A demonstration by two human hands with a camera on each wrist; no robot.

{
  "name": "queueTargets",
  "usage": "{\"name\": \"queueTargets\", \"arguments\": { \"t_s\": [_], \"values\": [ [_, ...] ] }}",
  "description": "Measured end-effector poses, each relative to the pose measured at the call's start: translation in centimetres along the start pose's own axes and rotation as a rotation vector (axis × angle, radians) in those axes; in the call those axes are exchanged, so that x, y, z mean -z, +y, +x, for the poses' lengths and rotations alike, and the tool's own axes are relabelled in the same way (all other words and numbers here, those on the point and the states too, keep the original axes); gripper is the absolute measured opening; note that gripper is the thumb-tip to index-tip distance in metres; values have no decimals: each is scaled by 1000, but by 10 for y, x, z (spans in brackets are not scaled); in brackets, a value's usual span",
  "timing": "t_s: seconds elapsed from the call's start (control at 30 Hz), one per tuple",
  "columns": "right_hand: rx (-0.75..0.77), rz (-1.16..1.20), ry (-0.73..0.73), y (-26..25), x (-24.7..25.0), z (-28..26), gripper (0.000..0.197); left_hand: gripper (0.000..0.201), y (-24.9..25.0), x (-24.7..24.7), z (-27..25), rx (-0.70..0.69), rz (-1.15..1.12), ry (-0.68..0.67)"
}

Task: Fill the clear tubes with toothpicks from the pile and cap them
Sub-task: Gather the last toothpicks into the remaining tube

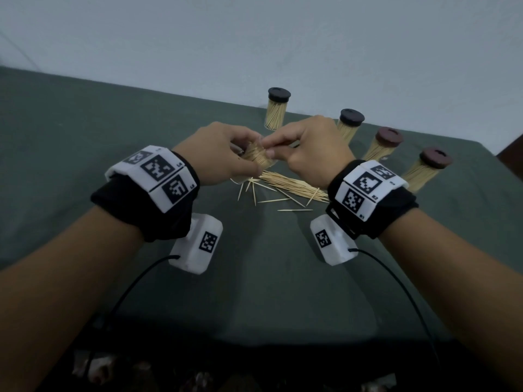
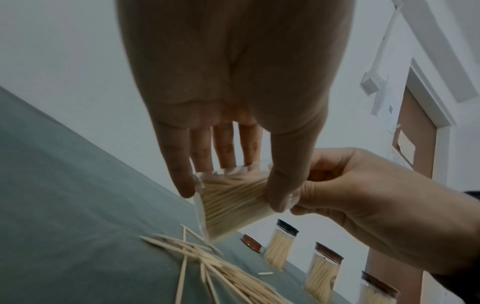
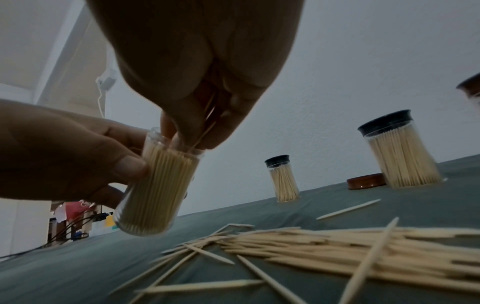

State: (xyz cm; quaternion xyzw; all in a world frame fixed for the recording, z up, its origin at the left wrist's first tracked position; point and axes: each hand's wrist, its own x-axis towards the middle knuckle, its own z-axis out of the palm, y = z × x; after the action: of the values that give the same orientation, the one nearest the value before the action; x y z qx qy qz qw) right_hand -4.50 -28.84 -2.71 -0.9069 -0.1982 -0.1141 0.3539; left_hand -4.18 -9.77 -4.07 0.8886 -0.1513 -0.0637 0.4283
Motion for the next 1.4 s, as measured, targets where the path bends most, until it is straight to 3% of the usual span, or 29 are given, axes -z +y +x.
{"name": "queueTargets", "arguments": {
  "t_s": [0.23,0.33,0.5,0.77,0.93,1.0,1.13,1.33,1.4],
  "values": [
    [-9,-32,115,4,-1,1,11,48,-2,0,1,-5,-43,19],
    [46,-124,25,7,0,2,9,47,-3,2,1,10,-44,36],
    [21,-202,-159,10,6,2,24,47,-2,4,-1,15,-1,46],
    [27,-82,3,0,5,1,16,49,2,-5,-1,-26,48,16],
    [138,-74,124,5,4,1,21,55,-7,1,2,-8,-34,49],
    [151,-157,101,6,6,2,26,57,-8,2,3,-14,-56,64],
    [144,-295,-90,6,5,0,40,54,-6,1,3,-48,-51,50],
    [199,-227,108,6,5,-2,41,49,-3,1,1,-61,-99,68],
    [203,-280,58,5,5,-3,51,47,-2,1,1,-60,-138,77]
  ]
}}
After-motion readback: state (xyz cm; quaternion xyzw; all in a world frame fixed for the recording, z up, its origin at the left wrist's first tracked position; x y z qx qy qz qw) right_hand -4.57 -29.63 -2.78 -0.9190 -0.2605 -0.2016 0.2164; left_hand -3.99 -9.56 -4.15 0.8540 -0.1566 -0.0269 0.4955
